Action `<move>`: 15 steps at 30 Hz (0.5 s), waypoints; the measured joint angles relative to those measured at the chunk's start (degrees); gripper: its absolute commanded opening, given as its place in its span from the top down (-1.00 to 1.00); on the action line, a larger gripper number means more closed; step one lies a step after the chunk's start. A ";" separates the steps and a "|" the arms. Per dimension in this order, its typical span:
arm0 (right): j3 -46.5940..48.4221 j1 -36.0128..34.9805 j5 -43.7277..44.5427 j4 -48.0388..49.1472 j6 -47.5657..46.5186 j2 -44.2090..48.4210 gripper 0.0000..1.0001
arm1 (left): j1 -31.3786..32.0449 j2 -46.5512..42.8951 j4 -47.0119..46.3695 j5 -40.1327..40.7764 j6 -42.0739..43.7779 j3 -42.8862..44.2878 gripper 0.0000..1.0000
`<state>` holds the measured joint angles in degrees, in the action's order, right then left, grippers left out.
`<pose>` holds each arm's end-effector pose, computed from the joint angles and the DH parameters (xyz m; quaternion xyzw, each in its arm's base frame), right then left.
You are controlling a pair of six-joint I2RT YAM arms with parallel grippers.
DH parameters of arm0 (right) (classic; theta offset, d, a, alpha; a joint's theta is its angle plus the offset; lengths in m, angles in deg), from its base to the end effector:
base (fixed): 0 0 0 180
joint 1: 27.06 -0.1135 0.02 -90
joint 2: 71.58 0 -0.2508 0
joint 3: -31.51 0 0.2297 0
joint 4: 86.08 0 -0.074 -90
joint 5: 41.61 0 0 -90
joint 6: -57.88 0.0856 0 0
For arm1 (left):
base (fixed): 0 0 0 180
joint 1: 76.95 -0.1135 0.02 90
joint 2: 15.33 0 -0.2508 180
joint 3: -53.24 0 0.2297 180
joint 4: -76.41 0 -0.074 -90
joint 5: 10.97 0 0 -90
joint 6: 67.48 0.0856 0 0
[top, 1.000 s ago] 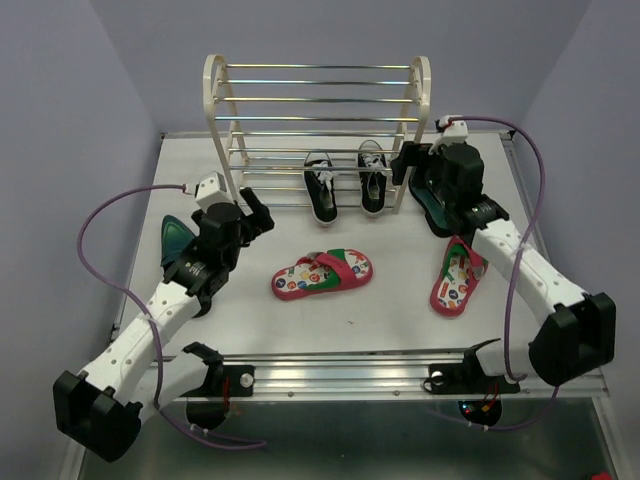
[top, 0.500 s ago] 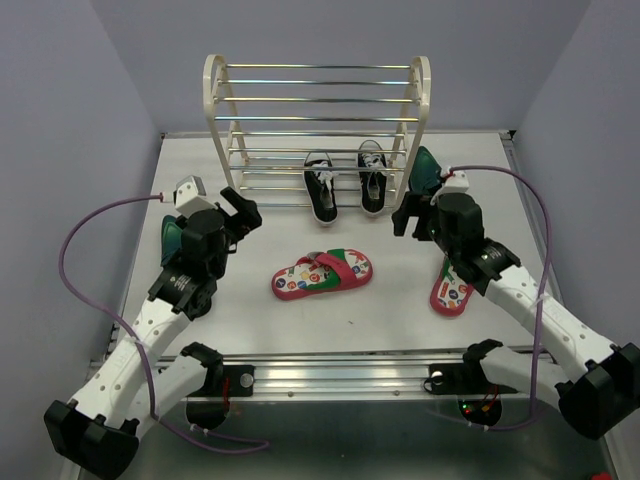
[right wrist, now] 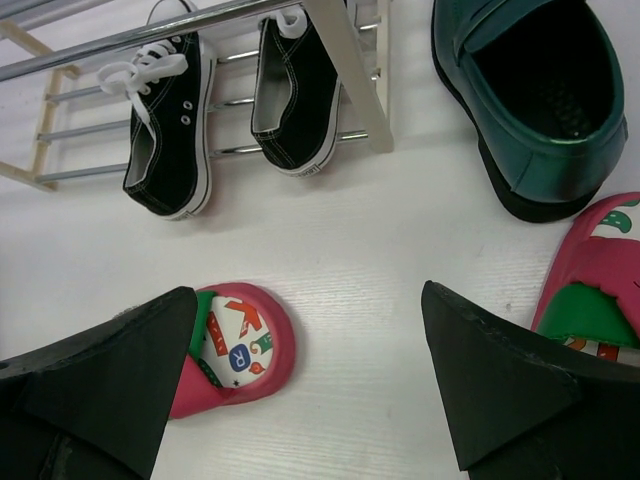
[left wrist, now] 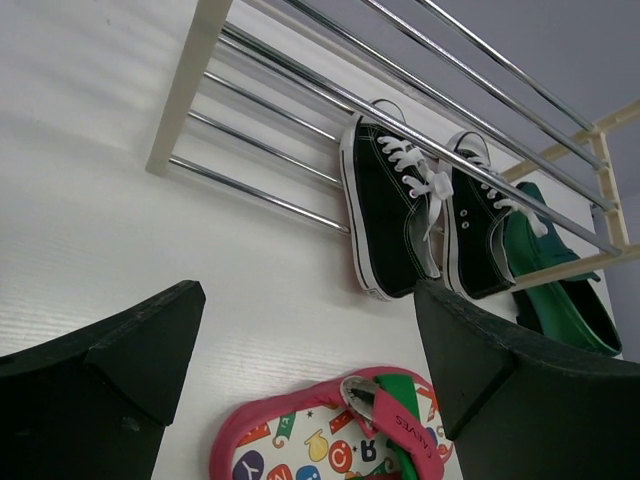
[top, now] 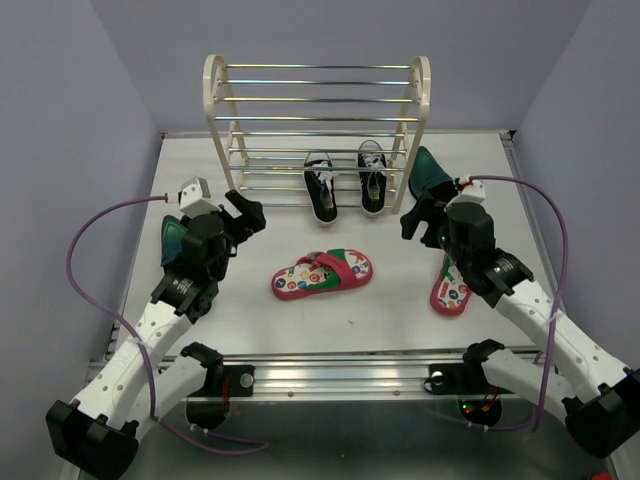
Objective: Place and organize the shoes onto the shoe shelf
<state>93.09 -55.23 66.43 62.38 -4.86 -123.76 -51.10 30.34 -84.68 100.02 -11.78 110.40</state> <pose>0.2212 0.0884 0.2906 0.0810 0.8201 0.1412 0.5485 0.2136 -0.0694 0.3188 -0.1743 0.7279 -0.2067 0.6301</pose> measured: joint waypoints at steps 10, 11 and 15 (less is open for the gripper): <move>0.13 0.00 -1.51 -1.75 -0.09 -3.50 -1.00 | 0.22 2.91 -10.58 -20.31 6.88 -8.37 -0.98; 0.24 0.00 -1.55 -1.79 -0.24 -3.82 -1.00 | 0.55 4.07 -11.17 -22.10 7.10 -9.05 -0.98; 0.74 0.00 -1.90 -2.14 -0.70 -5.44 -1.00 | 1.70 9.27 -12.98 -27.12 7.06 -11.04 -0.98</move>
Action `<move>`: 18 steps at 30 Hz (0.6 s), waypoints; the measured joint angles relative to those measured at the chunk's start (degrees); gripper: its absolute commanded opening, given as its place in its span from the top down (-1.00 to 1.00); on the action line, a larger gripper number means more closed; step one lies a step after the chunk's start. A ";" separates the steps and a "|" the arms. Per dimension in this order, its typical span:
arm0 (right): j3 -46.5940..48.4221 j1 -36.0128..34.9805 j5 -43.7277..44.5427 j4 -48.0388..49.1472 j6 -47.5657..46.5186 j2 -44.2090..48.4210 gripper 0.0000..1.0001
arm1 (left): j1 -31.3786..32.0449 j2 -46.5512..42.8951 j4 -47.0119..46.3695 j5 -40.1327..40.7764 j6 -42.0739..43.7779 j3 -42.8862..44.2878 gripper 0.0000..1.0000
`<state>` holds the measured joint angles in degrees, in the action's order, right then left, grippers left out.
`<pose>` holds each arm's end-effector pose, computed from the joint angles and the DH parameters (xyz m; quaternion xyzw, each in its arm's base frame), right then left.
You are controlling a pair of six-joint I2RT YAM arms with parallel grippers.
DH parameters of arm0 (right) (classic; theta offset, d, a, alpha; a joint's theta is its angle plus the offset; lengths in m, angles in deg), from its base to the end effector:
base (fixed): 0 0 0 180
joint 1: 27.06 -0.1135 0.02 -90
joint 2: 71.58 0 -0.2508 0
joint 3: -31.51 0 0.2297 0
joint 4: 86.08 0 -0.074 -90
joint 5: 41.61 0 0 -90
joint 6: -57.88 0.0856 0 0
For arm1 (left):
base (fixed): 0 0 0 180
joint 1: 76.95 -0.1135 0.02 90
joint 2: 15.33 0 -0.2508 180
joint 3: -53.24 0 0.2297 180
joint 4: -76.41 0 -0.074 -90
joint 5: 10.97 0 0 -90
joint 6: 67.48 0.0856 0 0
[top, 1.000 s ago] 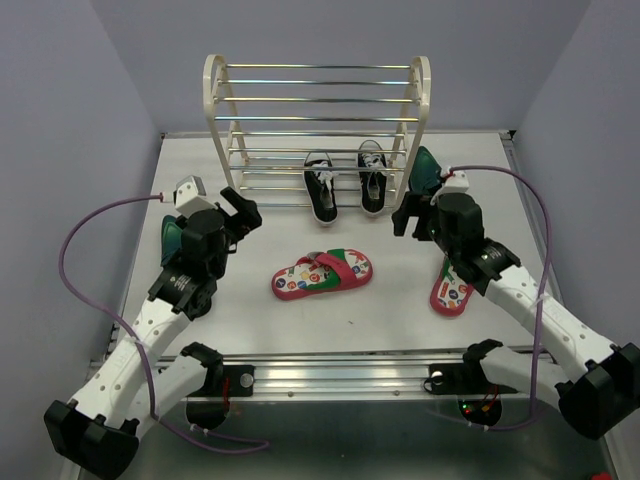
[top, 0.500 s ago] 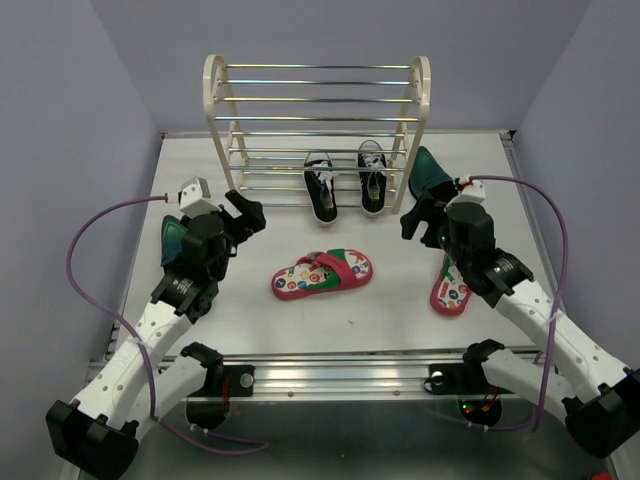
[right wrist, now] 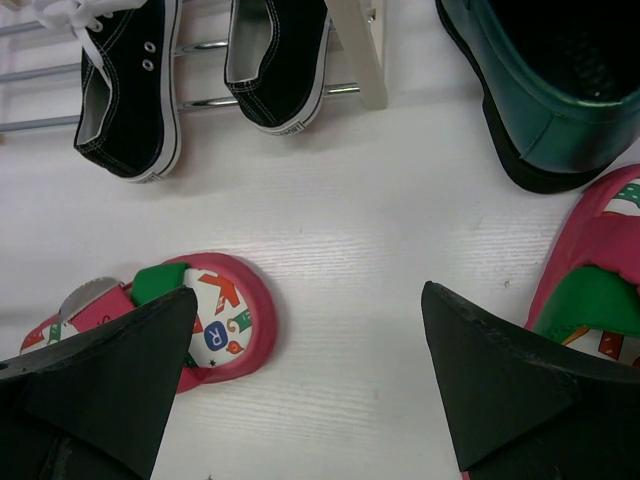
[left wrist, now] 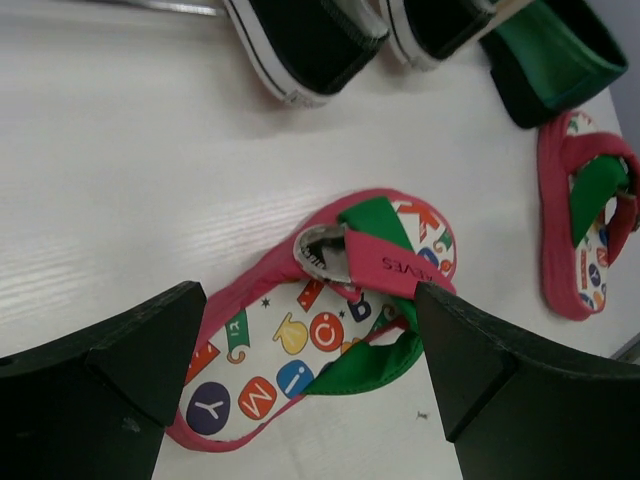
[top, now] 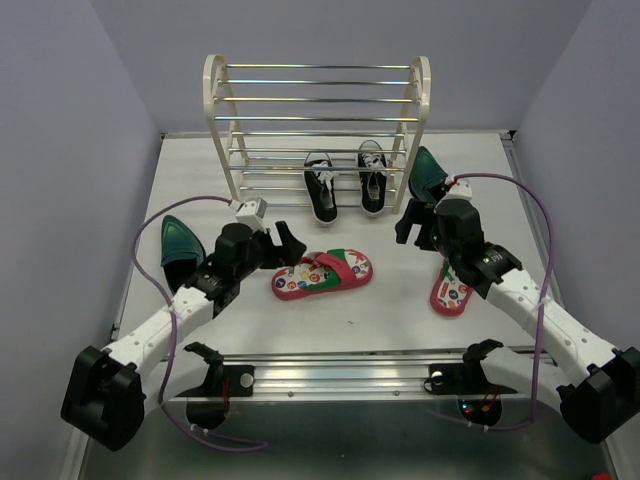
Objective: Place and organize the shoes onto the shoe shelf
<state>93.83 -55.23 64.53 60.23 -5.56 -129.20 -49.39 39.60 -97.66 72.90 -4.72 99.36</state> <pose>0.2327 0.0976 0.2684 0.0593 0.8540 0.1236 0.5019 0.2234 -0.1269 0.2431 0.0349 0.7907 -0.3182 0.5218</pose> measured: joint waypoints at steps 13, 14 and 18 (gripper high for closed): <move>0.00 0.00 -2.10 -0.42 -1.99 -0.20 -1.00 | 1.22 5.60 1.86 5.22 -5.14 -4.28 -0.98; -0.04 0.00 -2.36 -0.39 -2.16 -0.17 -1.00 | 1.22 5.77 1.64 5.25 -5.09 -4.28 -0.98; -0.33 0.00 -3.08 -0.39 -2.38 0.15 -1.00 | 1.22 7.23 -1.05 5.20 -4.90 -5.57 -0.98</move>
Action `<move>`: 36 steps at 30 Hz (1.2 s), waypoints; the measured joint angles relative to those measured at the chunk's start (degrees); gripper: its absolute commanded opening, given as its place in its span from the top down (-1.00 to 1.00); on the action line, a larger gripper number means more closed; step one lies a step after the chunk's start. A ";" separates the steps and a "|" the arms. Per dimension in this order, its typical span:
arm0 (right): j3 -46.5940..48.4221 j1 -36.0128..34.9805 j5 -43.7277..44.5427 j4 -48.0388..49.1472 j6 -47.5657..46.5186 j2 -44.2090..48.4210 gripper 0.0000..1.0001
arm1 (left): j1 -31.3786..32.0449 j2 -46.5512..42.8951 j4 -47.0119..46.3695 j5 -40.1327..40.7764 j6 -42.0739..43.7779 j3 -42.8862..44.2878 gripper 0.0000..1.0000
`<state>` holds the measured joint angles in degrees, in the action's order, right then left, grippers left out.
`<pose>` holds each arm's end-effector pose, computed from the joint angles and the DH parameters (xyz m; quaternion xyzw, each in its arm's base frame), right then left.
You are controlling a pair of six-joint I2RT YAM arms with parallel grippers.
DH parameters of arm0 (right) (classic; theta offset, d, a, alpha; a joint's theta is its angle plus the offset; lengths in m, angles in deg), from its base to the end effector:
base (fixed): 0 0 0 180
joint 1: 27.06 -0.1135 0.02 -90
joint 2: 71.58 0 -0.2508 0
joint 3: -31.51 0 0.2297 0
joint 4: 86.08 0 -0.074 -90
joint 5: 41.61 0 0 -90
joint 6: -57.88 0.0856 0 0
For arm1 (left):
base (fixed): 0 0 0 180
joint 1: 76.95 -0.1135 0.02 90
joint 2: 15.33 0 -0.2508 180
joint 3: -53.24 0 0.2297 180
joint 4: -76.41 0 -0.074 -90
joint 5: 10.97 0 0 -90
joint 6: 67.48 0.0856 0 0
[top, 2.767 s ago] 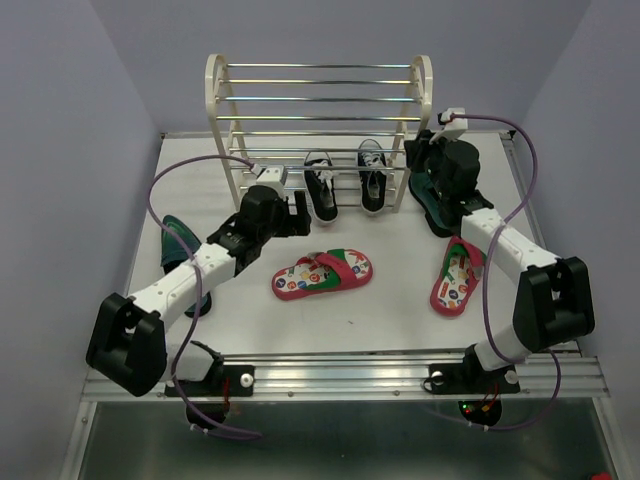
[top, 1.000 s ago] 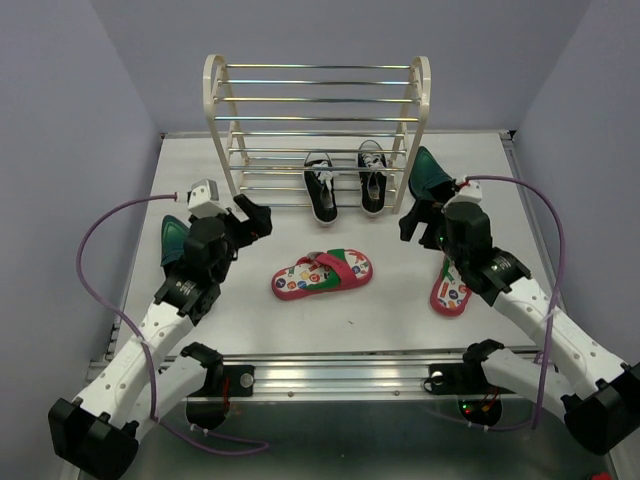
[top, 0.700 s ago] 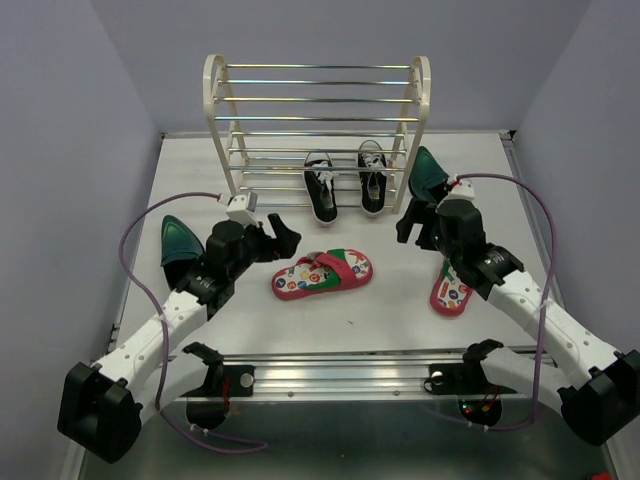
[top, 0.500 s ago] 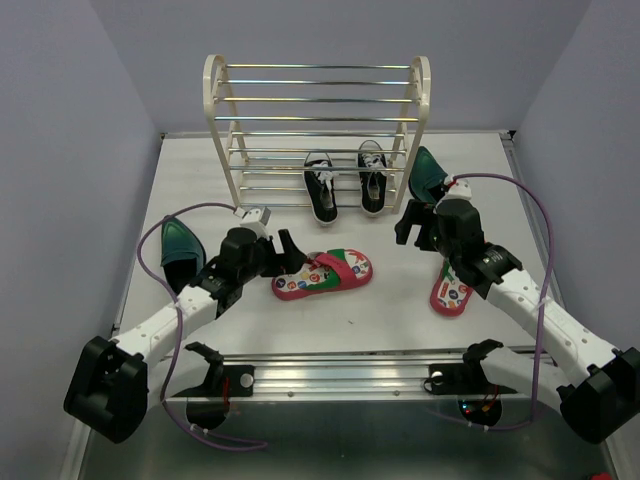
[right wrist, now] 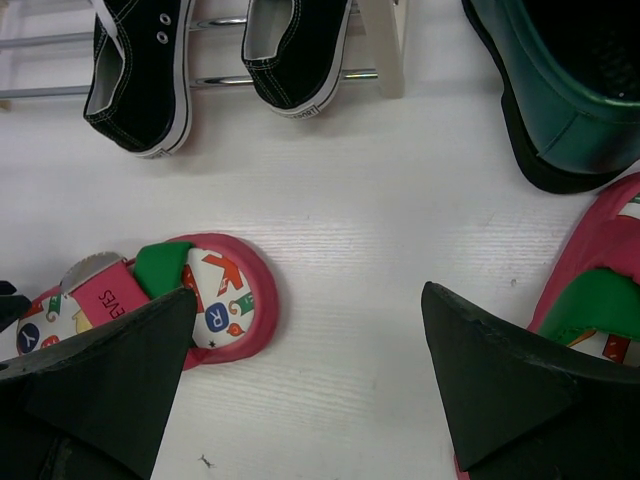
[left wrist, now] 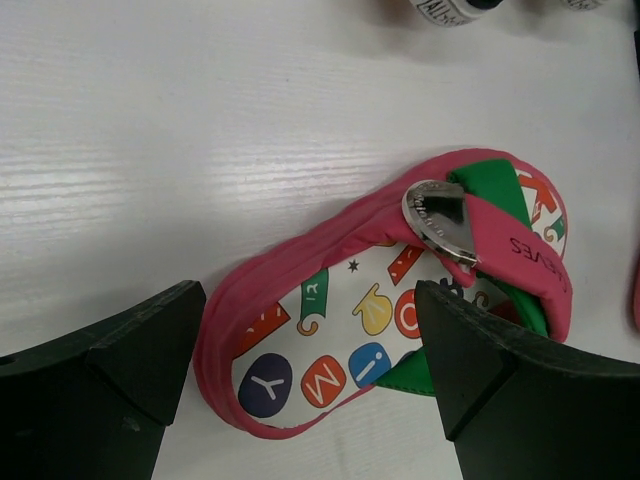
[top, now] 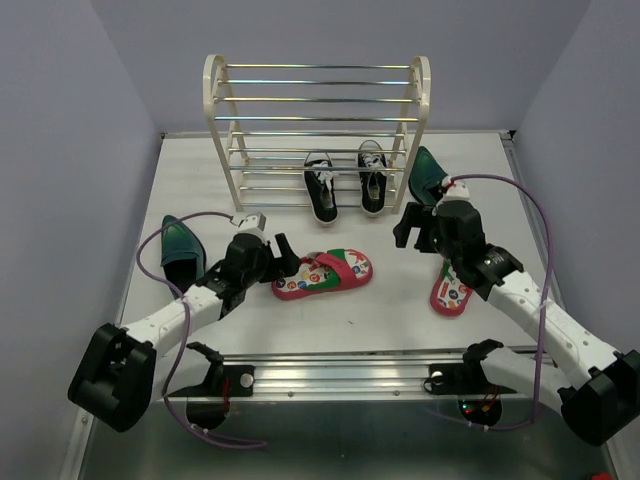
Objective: Place and organize the shoes onto the shoe shelf
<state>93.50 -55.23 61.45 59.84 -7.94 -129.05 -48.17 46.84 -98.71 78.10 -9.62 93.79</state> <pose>0.2304 0.1015 0.2654 0.0273 0.8600 0.1324 0.4921 0.2266 -0.1260 0.1795 -0.0207 0.8501 -0.2727 0.4501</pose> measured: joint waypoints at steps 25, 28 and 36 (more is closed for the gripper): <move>-1.60 0.00 -1.77 -0.04 0.74 4.55 -1.00 | 18.43 -9.75 -1.01 -11.34 -5.49 -9.77 -0.98; -2.47 0.00 -1.99 -0.15 1.14 4.70 -1.00 | 20.13 -10.05 2.69 -7.48 -5.66 -8.61 -0.98; -2.73 0.00 -2.43 -0.42 1.33 5.42 -1.00 | 22.58 -9.09 9.01 4.96 -5.84 -0.22 -0.98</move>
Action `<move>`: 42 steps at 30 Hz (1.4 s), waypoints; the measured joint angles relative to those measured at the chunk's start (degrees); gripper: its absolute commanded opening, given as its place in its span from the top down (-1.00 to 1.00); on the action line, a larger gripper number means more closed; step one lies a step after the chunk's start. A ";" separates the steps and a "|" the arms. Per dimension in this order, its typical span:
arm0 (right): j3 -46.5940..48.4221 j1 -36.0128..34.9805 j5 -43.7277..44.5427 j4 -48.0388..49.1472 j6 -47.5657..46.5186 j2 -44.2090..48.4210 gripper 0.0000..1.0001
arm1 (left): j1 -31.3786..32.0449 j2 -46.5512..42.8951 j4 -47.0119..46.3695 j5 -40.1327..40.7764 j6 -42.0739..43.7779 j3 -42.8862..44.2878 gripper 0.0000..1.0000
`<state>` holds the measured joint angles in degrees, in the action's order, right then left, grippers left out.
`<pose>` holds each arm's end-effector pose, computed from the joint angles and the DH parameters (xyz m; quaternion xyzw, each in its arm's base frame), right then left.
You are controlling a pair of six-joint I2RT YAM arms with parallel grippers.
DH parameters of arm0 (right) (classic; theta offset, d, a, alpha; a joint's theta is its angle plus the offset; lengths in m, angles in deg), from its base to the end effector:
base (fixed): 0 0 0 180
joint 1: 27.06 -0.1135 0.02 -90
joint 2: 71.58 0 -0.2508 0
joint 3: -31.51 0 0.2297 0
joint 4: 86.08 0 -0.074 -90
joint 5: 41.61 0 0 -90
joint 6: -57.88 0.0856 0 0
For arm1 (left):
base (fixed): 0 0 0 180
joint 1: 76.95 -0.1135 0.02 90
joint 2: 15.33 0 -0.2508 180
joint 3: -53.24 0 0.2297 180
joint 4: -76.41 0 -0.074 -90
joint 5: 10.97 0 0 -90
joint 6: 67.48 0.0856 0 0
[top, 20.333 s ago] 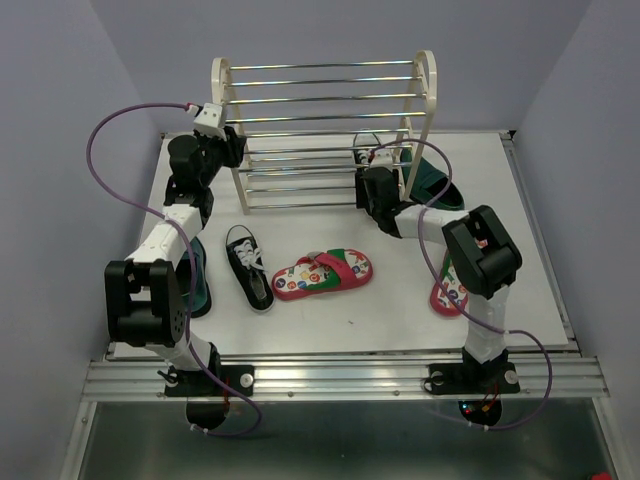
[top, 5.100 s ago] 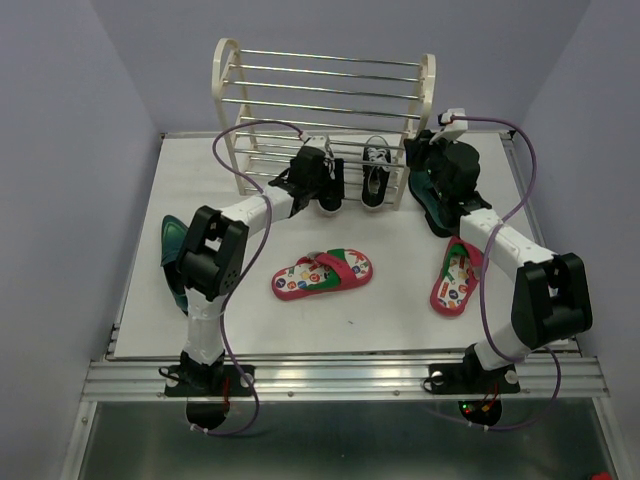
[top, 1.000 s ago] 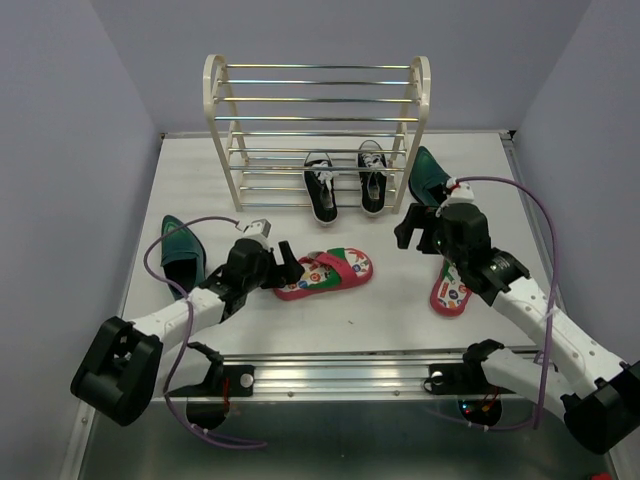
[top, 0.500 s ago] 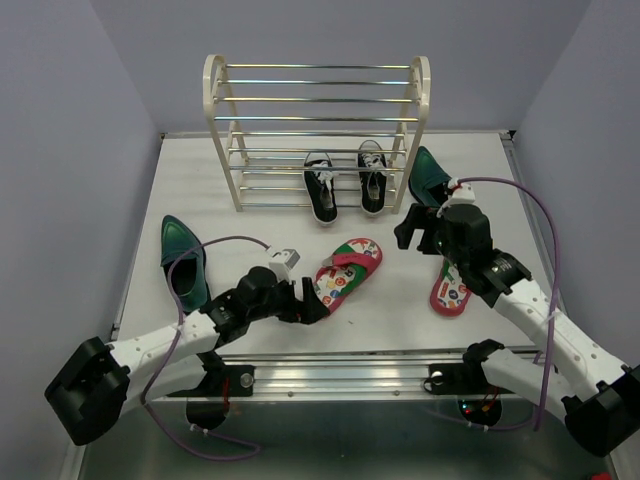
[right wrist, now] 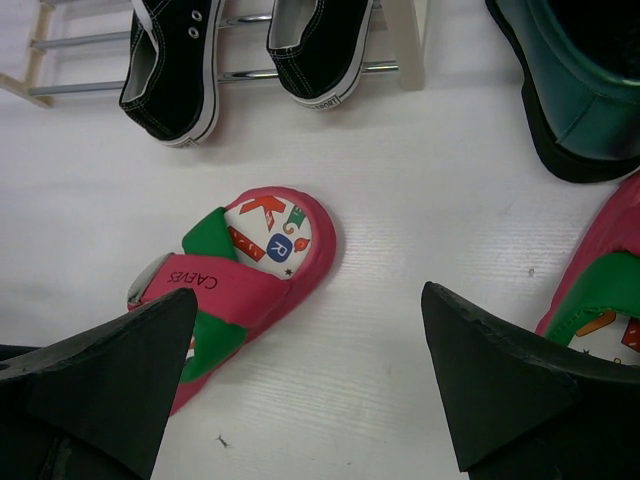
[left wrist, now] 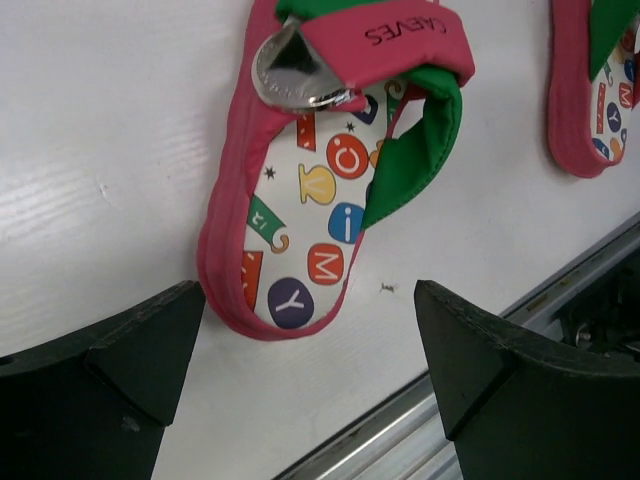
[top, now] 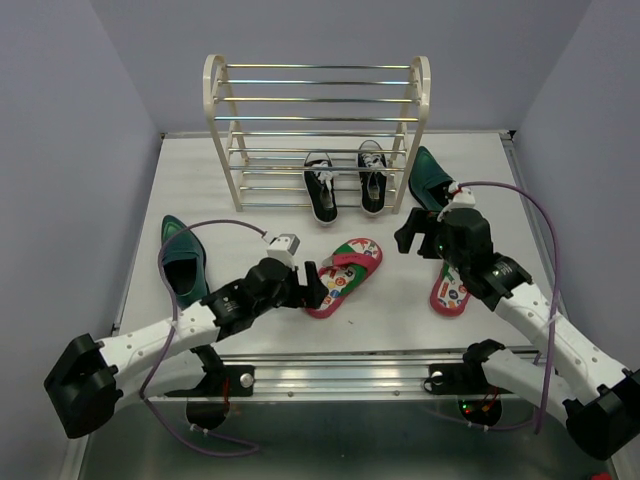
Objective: Place and organize the shoes onto the shoe shelf
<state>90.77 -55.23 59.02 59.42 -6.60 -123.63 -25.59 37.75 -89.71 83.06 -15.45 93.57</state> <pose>0.2139 0.0966 0.2676 0.0285 0.8512 0.1634 0.4980 0.1520 -0.1805 0.1919 0.0808 0.8468 -0.3477 0.3944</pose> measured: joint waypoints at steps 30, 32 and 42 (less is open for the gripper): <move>-0.02 0.00 -2.10 -1.70 0.00 4.52 -1.00 | 4.33 21.00 -11.93 -2.80 17.77 4.26 -0.98; -0.04 0.00 -2.10 -1.73 0.04 4.68 -1.00 | 6.16 22.25 -11.06 0.59 17.57 5.35 -0.98; -0.48 0.00 -2.10 -1.68 0.39 6.34 -1.00 | 11.08 28.22 -7.58 11.28 16.04 9.75 -0.98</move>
<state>90.29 -55.23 56.92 57.74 -6.21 -117.29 -14.51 65.96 -97.29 94.34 0.59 103.32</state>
